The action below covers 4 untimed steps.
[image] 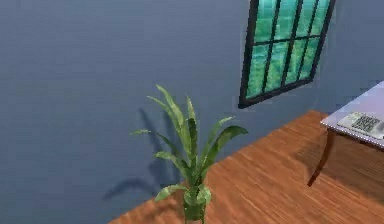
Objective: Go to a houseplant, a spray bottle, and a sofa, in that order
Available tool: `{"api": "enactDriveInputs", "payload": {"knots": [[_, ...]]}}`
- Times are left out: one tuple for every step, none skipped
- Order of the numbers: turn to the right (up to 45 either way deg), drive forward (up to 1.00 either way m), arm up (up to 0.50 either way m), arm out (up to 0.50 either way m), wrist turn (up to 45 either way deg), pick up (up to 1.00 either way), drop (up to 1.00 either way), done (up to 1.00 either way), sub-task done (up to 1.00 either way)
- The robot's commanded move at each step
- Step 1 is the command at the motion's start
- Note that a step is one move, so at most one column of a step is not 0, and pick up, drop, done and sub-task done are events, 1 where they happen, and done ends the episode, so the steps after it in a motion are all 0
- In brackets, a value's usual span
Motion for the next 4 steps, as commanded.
{"api": "enactDriveInputs", "payload": {"knots": [[0.0,0.00,0.00,0.00,0.0,0.00,0.00,0.00,1.00],[45.0,0.00,0.00,0.00,0.0,0.00,0.00,0.00,0.00],[45.0,0.00,0.00,0.00,0.0,0.00,0.00,0.00,0.00],[33.0,0.00,0.00,0.00,0.0,0.00,0.00,0.00,0.00]]}}
